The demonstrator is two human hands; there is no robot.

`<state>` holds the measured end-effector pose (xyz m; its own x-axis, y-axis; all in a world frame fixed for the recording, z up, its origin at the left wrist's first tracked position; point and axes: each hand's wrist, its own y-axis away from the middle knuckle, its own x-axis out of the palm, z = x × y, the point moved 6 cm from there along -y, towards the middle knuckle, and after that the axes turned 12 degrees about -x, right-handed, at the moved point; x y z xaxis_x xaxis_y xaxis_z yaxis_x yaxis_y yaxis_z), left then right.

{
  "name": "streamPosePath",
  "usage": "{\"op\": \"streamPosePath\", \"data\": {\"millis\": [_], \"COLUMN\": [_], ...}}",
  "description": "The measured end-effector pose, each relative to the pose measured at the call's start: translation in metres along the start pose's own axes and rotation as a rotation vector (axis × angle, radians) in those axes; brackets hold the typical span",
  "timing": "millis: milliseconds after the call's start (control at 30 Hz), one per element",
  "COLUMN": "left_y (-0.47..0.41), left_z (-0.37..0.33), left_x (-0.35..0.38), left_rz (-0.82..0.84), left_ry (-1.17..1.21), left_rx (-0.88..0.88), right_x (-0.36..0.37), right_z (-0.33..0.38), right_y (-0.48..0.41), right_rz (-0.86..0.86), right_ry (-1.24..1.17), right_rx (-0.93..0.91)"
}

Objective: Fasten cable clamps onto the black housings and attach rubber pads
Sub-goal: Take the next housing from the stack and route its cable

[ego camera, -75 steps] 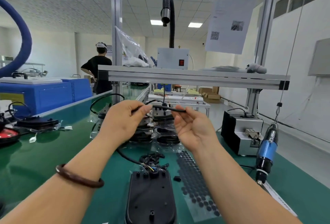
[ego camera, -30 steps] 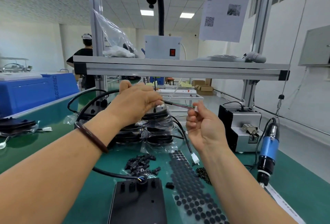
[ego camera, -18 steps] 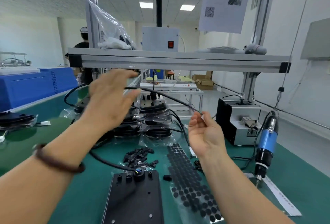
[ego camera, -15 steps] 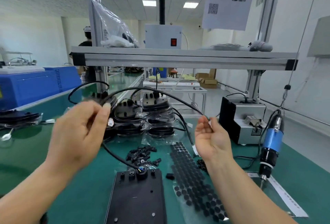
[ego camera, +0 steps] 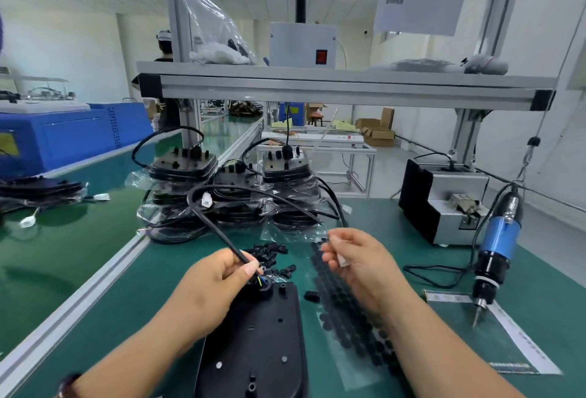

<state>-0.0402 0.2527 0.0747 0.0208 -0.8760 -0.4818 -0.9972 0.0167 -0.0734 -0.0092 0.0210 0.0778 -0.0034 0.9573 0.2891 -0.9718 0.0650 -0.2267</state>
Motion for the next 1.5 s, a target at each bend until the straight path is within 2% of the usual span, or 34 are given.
{"op": "streamPosePath", "data": {"millis": [67, 133, 233, 333, 467, 733, 800, 867, 933, 1000, 1067, 1133, 1200, 1267, 1300, 1367, 1433, 1500], "left_y": [-0.001, 0.000, -0.001, -0.004, -0.009, -0.003, -0.001, 0.003, 0.008, 0.013, 0.019, 0.029, 0.038, 0.043, 0.040, 0.030, 0.023, 0.021], "left_z": [-0.001, -0.004, -0.013, -0.022, -0.025, -0.023, -0.023, -0.019, -0.015, -0.010, -0.007, -0.003, -0.011, -0.030, -0.034, -0.032, -0.028, -0.026], "left_x": [0.000, 0.000, -0.002, -0.003, -0.002, 0.001, -0.002, -0.002, 0.003, 0.006, 0.001, -0.017, -0.035, -0.038, -0.032, -0.021, -0.022, -0.022], "left_rz": [-0.015, -0.044, -0.097, -0.112, -0.117, -0.095, -0.106, -0.087, -0.076, -0.148, -0.286, -0.464, -0.592, -0.534, -0.427, -0.205, -0.148, -0.140], "left_ry": [0.002, -0.002, -0.099, -0.262, -0.396, -0.449, -0.399, -0.213, -0.010, 0.104, 0.120, 0.054, -0.126, -0.354, -0.465, -0.651, -0.725, -0.725], "left_rx": [0.024, 0.051, 0.111, 0.140, 0.156, 0.176, 0.147, 0.104, 0.049, 0.009, -0.035, -0.066, 0.056, 0.328, 0.418, 0.429, 0.410, 0.430], "right_x": [0.016, 0.037, 0.059, 0.063, 0.064, 0.063, 0.061, 0.054, 0.040, 0.021, 0.002, -0.012, -0.021, -0.024, -0.024, -0.020, -0.009, 0.002], "right_z": [0.003, 0.000, -0.010, -0.013, -0.016, -0.021, -0.022, -0.019, -0.010, -0.003, -0.001, -0.003, -0.009, -0.015, -0.015, -0.007, -0.001, -0.005], "right_y": [0.011, 0.022, 0.028, 0.029, 0.032, 0.029, 0.028, 0.024, 0.014, 0.002, -0.008, -0.015, -0.019, -0.021, -0.021, -0.021, -0.018, -0.008], "right_rz": [0.186, 0.349, 0.442, 0.414, 0.424, 0.414, 0.422, 0.396, 0.299, 0.207, 0.172, 0.165, 0.160, 0.168, 0.172, 0.187, 0.268, 0.428], "right_ry": [0.304, 0.505, 0.701, 0.837, 0.812, 0.790, 0.775, 0.720, 0.637, 0.635, 0.764, 0.906, 0.992, 1.100, 1.188, 1.355, 1.332, 1.257], "right_rx": [-0.053, -0.103, -0.224, -0.312, -0.335, -0.340, -0.321, -0.276, -0.220, -0.158, -0.114, -0.099, -0.093, -0.070, -0.064, -0.130, -0.216, -0.194]}}
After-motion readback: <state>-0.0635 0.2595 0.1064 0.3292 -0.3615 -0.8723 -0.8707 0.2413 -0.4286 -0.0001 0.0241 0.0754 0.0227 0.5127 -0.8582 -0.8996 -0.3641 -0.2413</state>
